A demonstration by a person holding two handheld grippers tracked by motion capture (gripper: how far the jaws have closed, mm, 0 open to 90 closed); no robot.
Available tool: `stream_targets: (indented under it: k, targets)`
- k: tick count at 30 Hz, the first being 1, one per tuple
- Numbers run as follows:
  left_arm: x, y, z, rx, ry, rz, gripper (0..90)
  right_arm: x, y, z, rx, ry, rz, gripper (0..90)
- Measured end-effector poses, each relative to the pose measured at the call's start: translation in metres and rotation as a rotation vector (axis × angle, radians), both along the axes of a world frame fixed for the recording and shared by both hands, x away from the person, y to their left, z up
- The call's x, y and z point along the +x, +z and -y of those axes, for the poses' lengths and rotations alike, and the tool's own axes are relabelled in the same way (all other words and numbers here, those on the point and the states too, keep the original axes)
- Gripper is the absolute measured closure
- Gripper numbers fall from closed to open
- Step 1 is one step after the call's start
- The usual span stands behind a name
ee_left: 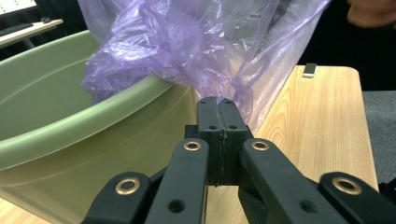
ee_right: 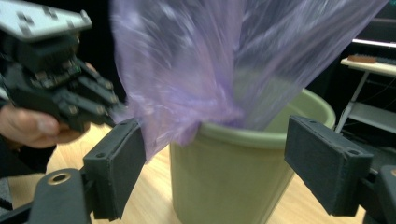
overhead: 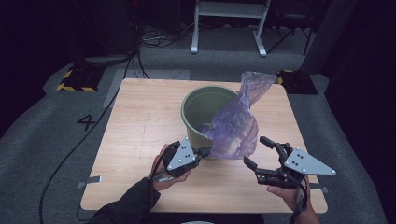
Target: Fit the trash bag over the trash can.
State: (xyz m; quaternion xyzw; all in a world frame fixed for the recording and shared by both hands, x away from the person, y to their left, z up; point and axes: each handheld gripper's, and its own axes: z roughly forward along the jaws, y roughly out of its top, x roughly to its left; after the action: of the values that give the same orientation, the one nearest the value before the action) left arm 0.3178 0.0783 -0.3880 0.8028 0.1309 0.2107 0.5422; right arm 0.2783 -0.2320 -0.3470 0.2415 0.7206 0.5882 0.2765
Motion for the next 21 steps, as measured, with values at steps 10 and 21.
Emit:
stream_targets:
  k: [10, 21]
  targets:
    - [0.002, -0.005, -0.002, 0.001, 0.01, -0.008, 90.0, -0.003, 0.004, 0.008, -0.048, -0.022, -0.034, 20.1]
    - [0.006, -0.01, -0.004, 0.019, 0.022, -0.008, 90.0, -0.012, 0.007, 0.036, -0.054, 0.008, -0.048, 18.1]
